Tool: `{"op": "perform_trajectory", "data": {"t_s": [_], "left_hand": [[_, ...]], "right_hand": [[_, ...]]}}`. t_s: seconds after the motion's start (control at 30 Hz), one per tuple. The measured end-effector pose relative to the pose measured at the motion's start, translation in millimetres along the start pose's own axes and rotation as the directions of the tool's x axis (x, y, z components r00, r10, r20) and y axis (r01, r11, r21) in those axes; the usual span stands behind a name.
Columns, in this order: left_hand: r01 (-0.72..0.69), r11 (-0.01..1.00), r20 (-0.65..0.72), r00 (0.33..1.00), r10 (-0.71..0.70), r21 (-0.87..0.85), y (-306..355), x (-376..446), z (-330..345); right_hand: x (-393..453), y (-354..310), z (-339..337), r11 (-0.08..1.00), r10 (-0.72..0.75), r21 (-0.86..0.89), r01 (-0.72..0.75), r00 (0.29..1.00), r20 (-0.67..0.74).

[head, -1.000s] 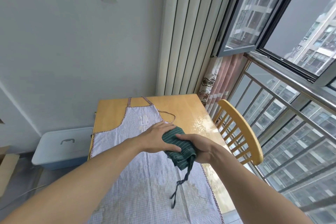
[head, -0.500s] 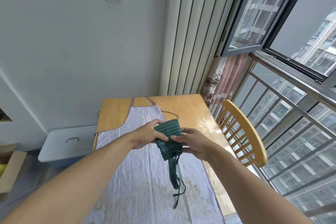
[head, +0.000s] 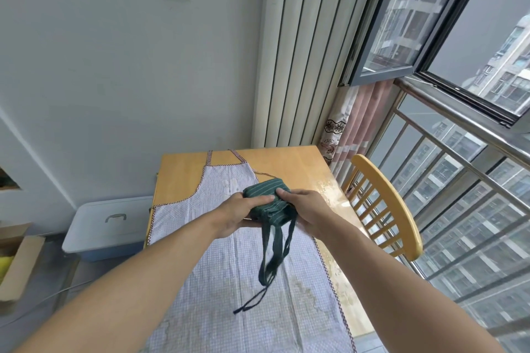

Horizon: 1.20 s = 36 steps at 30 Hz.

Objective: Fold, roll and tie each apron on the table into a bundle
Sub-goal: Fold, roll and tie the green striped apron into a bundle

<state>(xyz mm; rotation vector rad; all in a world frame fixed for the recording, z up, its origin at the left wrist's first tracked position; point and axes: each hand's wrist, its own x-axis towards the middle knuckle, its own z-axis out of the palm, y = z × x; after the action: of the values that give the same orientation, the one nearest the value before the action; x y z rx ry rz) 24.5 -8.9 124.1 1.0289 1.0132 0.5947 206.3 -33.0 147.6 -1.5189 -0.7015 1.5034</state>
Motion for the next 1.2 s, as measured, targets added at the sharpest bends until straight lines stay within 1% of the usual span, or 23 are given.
{"op": "perform_trajectory", "data": {"t_s": [0.07, 0.1, 0.13, 0.2, 0.27, 0.3, 0.33, 0.37, 0.4, 0.43, 0.47, 0.5, 0.53, 0.57, 0.67, 0.77, 0.87, 0.93, 1.0, 1.03, 1.1, 1.13, 1.2], "left_hand": [[-0.014, 1.000, -0.063, 0.998, 0.014, -0.008, -5, 5, -1], [-0.020, 1.000, -0.074, 0.997, 0.019, -0.008, -5, 6, -2], [-0.017, 1.000, -0.072, 0.997, 0.017, 0.009, -5, 7, -4], [-0.008, 0.993, -0.052, 0.999, 0.015, 0.119, -5, 7, -9], [-0.045, 0.976, 0.022, 0.999, 0.042, 0.215, -1, 6, -15], [-0.066, 0.977, 0.091, 0.995, 0.048, 0.201, 2, 5, -19], [-0.067, 0.988, 0.174, 0.984, 0.042, 0.139, 6, 2, -22], [-0.031, 0.999, 0.237, 0.971, 0.021, 0.038, 10, 0, -22], [0.030, 0.998, 0.262, 0.965, -0.014, -0.059, 14, -1, -21], [0.075, 0.991, 0.247, 0.968, -0.047, -0.107, 17, -1, -19], [0.099, 0.989, 0.194, 0.978, -0.077, -0.108, 19, 2, -17], [0.108, 0.990, 0.120, 0.988, -0.097, -0.085, 19, 4, -13], [0.115, 0.992, 0.054, 0.992, -0.112, -0.056, 19, 5, -9], [0.121, 0.992, 0.020, 0.993, -0.120, -0.029, 18, 6, -7], [0.070, 0.998, -0.025, 0.997, -0.070, 0.007, 15, 5, -4], [0.000, 0.998, -0.025, 1.000, 0.001, 0.069, 17, 5, -5], [0.017, 0.992, 0.046, 0.999, -0.023, 0.124, 18, 4, -4], [0.031, 0.992, 0.082, 0.996, -0.042, 0.122, 18, 0, -1], [0.050, 0.997, 0.082, 0.995, -0.055, 0.059, 16, -4, 4], [0.070, 0.997, 0.103, 0.992, -0.068, -0.017, 14, -4, 5], [0.110, 0.981, 0.214, 0.974, -0.074, -0.162, 10, -6, 7], [0.106, 0.978, 0.253, 0.966, -0.057, -0.182, 7, -7, 8], [0.057, 0.989, 0.255, 0.967, -0.021, -0.137, 3, -8, 12]], "right_hand": [[-5, -4, -2, 0.990, 0.139, -0.035, -0.135, 0.979, 0.152], [-5, -5, -3, 0.984, 0.162, -0.102, -0.144, 0.968, 0.193], [-6, -7, -3, 0.980, 0.147, -0.163, -0.115, 0.970, 0.195], [-8, -13, -2, 0.968, 0.004, -0.249, 0.030, 0.991, 0.136], [-14, -22, -1, 0.895, -0.195, -0.383, 0.229, 0.973, 0.128], [-15, -26, -2, 0.815, -0.268, -0.481, 0.325, 0.946, 0.185], [-17, -29, -4, 0.710, -0.306, -0.574, 0.407, 0.913, 0.269], [-18, -31, -5, 0.583, -0.323, -0.658, 0.476, 0.880, 0.349], [-21, -33, -5, 0.439, -0.336, -0.723, 0.534, 0.843, 0.419], [-22, -33, -4, 0.289, -0.363, -0.760, 0.582, 0.801, 0.476], [-22, -33, -3, 0.154, -0.396, -0.766, 0.624, 0.749, 0.531], [-24, -31, -1, 0.050, -0.422, -0.746, 0.665, 0.691, 0.587], [-24, -29, 0, -0.009, -0.434, -0.721, 0.693, 0.647, 0.628], [-25, -26, 1, -0.015, -0.447, -0.709, 0.705, 0.630, 0.635], [-26, -20, 0, 0.142, -0.525, -0.728, 0.670, 0.675, 0.519], [-24, -14, 1, 0.209, -0.558, -0.756, 0.620, 0.710, 0.429], [-23, -12, 2, 0.221, -0.532, -0.781, 0.584, 0.744, 0.405], [-23, -13, 2, 0.201, -0.518, -0.822, 0.533, 0.770, 0.373], [-22, -15, 4, 0.142, -0.523, -0.881, 0.452, 0.790, 0.321], [-21, -17, 5, 0.128, -0.525, -0.906, 0.403, 0.803, 0.283], [-19, -24, 8, 0.119, -0.495, -0.944, 0.309, 0.842, 0.213], [-18, -27, 8, 0.125, -0.473, -0.953, 0.277, 0.861, 0.188], [-16, -30, 7, 0.162, -0.439, -0.956, 0.246, 0.885, 0.154]]}}
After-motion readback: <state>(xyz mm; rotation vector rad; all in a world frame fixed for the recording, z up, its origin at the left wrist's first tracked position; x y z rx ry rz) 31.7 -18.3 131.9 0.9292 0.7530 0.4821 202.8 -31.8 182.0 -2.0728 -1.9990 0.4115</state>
